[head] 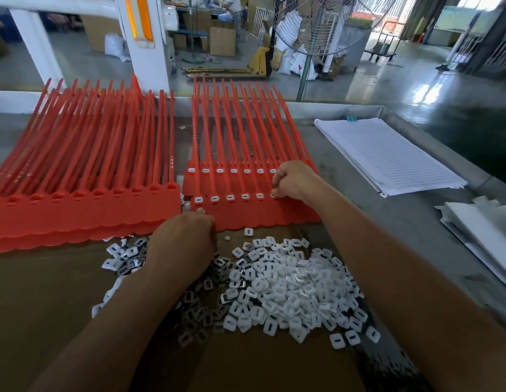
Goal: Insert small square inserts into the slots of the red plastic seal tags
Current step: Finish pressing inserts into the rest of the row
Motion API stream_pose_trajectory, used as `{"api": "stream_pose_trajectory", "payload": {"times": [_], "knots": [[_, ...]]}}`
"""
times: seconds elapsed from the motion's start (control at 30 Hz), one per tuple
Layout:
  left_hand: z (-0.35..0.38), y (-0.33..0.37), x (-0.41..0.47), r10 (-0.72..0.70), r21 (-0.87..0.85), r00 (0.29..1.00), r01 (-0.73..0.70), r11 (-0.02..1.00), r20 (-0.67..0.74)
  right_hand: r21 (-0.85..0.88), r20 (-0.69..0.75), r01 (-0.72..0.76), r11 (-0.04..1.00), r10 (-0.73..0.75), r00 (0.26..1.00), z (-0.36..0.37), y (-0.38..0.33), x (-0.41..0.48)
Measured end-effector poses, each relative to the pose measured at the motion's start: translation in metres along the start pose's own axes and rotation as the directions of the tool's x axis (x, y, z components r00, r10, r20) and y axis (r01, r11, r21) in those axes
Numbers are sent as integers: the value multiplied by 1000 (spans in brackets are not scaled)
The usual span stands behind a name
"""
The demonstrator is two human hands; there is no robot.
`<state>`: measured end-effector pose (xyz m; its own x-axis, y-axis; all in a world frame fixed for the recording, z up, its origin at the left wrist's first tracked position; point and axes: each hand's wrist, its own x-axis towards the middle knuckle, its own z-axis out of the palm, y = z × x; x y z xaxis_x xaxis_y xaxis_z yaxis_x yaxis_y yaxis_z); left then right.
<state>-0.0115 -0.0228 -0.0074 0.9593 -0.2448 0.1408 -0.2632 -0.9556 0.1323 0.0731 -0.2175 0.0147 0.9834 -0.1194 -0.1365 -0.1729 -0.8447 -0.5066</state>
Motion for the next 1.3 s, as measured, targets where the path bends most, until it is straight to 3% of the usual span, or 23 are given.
{"api": "stream_pose_trajectory", "payload": {"times": [0.23,0.4,0.73,1.3], "knots": [[0,-1,3,-9,-8,1000,9,1000,11,142,-70,105,984,-96,993,4,16,-7],[0,-1,4,-21,-27,1000,21,999,14,242,14,176,954,-185,983,-7,24,-21],[1,-4,5,-34,-48,999,34,998,17,110,139,315,943,-329,934,-21,33,-74],[1,-3,3,-22,-36,999,23,999,38,7,262,293,956,-284,922,-13,47,-97]]}}
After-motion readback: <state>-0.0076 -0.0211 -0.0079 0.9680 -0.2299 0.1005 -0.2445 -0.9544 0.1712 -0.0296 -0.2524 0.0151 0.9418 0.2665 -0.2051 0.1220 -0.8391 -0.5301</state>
